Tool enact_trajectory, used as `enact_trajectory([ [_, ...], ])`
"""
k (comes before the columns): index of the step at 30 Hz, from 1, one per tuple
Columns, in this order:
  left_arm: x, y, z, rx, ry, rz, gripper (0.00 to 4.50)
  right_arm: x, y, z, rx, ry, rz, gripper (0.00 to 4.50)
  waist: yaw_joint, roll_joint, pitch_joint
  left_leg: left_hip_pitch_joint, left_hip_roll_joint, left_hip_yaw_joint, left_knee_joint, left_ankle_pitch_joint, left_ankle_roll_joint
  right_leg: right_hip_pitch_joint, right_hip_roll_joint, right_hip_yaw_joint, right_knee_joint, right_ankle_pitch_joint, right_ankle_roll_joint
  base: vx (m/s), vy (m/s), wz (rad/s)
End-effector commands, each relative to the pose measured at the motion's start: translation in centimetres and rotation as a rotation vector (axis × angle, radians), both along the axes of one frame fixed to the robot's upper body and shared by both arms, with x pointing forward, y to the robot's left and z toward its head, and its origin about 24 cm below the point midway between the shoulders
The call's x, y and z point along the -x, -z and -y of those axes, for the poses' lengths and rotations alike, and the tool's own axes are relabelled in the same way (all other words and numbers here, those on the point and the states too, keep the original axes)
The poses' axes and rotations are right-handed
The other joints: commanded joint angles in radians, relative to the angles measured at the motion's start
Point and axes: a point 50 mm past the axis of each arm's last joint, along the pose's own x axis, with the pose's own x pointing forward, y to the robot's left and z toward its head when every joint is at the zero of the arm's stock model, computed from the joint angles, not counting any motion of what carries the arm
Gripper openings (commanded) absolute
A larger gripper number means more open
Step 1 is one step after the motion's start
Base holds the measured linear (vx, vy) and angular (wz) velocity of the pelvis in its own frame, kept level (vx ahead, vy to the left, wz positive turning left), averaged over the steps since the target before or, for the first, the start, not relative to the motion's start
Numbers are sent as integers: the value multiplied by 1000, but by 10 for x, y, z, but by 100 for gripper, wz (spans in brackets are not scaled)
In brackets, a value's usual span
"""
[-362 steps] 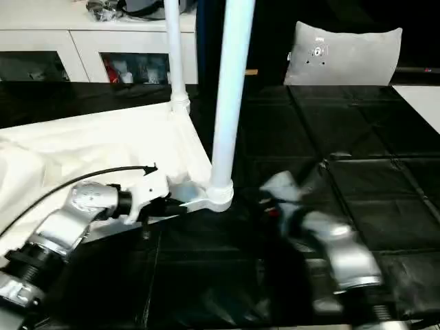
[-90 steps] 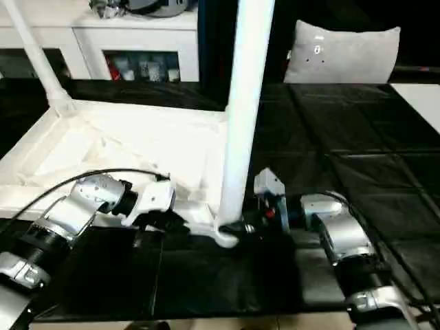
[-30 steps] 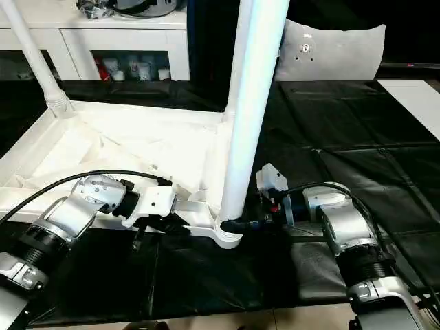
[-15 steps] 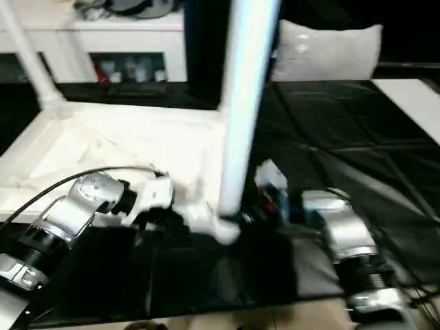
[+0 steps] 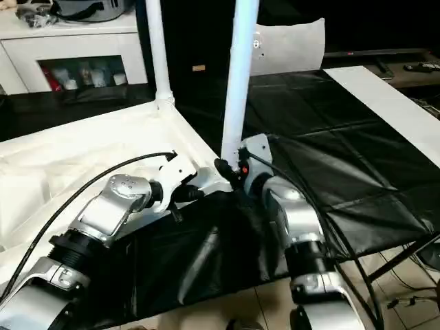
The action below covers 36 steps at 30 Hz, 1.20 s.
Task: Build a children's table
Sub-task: Rotate leg to tighten
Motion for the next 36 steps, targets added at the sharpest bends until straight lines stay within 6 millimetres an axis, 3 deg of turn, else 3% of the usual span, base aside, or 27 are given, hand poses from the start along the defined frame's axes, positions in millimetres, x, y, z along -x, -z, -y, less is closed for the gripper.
enact_trajectory([
  [1, 1, -8, 7, -19, 78, 57, 0, 11, 2, -9, -39, -149, -7, 323, 8, 2, -59, 15, 52, -31, -85, -444, 10, 34, -63, 42, -82, -445, -154, 0, 0, 0],
  [3, 1, -6, 1, -34, 99, 57, 0, 15, 1, -1, -32, -197, 8, 352, 17, 1, -62, 18, 53, -27, -83, -410, 20, 35, -63, 46, -77, -396, -167, 0, 0, 0],
  [5, 2, -5, -4, -40, 109, 40, 0, 18, 0, 7, -12, -227, 15, 364, 22, 2, -64, 11, 54, -25, -83, -362, 33, 42, -62, 48, -67, -341, -190, 0, 0, 0],
  [9, 7, -4, -14, -40, 202, 36, 0, 23, -4, 28, 43, -318, 31, 405, 39, 1, -66, 12, 53, -20, -78, -314, 47, 44, -64, 48, -68, -339, -199, 0, 0, 0],
  [10, 7, -4, -14, -40, 203, 36, 0, 23, -4, 28, 43, -318, 31, 405, 41, 1, -66, 13, 54, -20, -78, -311, 48, 44, -65, 48, -68, -339, -199, 0, 0, 0],
  [12, 14, -1, -24, -60, 351, 33, 0, 25, -10, 46, 78, -415, 32, 405, 46, 0, -70, 10, 55, -21, -77, -295, 57, 49, -63, 47, -62, -309, -205, 0, 0, 0],
  [18, 20, 0, -31, -81, 471, 18, 0, 32, -19, 58, 99, -579, 36, 405, 70, -3, -69, 13, 61, -16, -75, -251, 67, 49, -63, 48, -49, -263, -231, 0, 0, 0],
  [19, 23, 1, -34, -100, 533, 6, 0, 33, -21, 60, 116, -630, 42, 370, 76, -2, -69, 14, 63, -16, -75, -238, 67, 48, -63, 49, -47, -249, -237, 0, 0, 0],
  [21, 25, 1, -35, -106, 567, -4, 0, 34, -22, 60, 123, -660, 44, 370, 83, -2, -68, 15, 64, -14, -76, -249, 61, 47, -63, 50, -46, -267, -236, 0, 0, 0],
  [23, 29, 1, -36, -110, 643, -28, 0, 37, -23, 58, 119, -741, 37, 335, 89, -3, -66, 18, 63, -13, -76, -266, 54, 45, -64, 50, -50, -298, -231, 0, 0, 0],
  [30, 35, -1, -38, -139, 782, -80, 0, 42, -20, 52, 96, -857, -1, 278, 104, 1, -60, 28, 66, -17, -82, -353, 14, 36, -65, 53, -59, -417, -201, 0, 0, 0],
  [36, 34, -3, -39, -149, 814, -84, 0, 46, -18, 47, 60, -906, -24, 234, 106, 2, -63, 25, 64, -19, -82, -345, 6, 41, -66, 53, -56, -393, -203, 0, 0, 0],
])
